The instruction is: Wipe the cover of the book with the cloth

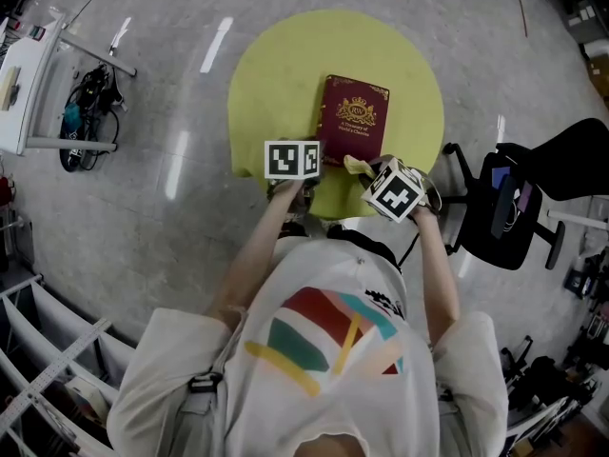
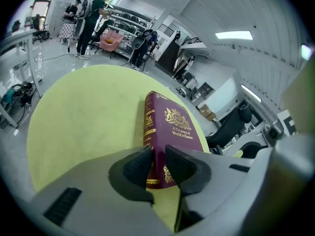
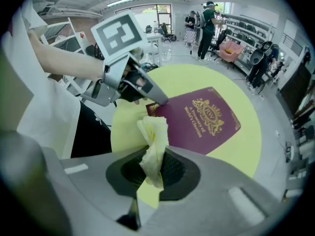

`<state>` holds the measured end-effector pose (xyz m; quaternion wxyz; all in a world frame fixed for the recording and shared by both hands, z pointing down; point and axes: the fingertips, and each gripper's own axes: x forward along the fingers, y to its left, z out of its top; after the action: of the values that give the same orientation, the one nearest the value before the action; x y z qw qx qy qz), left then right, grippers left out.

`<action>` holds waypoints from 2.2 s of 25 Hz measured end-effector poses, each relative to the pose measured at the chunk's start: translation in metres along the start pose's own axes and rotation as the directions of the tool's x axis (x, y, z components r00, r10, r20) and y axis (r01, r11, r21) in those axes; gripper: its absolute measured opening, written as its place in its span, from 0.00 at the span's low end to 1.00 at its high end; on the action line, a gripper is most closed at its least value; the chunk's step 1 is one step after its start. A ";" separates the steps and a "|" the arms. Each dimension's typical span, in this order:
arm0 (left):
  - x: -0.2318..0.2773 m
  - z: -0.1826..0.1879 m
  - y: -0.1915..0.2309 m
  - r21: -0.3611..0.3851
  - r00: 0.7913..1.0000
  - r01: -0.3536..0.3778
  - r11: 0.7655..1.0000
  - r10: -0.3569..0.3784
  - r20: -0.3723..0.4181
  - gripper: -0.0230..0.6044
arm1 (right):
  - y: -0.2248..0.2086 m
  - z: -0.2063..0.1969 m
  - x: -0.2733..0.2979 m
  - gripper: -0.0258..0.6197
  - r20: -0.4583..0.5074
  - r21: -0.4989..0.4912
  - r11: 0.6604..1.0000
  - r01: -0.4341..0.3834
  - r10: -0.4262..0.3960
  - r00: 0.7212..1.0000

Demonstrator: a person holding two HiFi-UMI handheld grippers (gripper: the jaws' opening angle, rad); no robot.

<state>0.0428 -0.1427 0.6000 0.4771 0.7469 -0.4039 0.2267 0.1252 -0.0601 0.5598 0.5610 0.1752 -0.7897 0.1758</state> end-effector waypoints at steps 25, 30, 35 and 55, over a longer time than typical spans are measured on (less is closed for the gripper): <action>-0.097 0.052 0.018 -0.022 0.920 -0.092 0.996 0.093 0.380 0.06 | -0.124 0.107 -0.033 0.08 0.126 -0.083 0.933 0.351 -0.339 0.932; -0.101 0.042 0.031 -0.096 0.916 -0.072 0.993 0.103 0.388 0.06 | -0.162 0.118 0.008 0.08 0.024 -0.165 0.935 0.315 -0.316 0.949; -0.106 0.026 0.056 -0.213 0.918 -0.074 0.974 0.150 0.368 0.06 | -0.176 0.123 0.030 0.08 -0.044 -0.176 0.942 0.287 -0.299 0.953; -0.117 0.021 0.064 -0.228 0.912 -0.056 0.972 0.143 0.386 0.06 | -0.109 0.105 0.049 0.08 -0.156 -0.270 0.950 0.155 -0.202 0.967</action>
<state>-0.0774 -0.1303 0.5402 0.4494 0.7006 -0.5520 0.0493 0.0747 -0.2092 0.5829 0.6622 0.1559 -0.7320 0.0362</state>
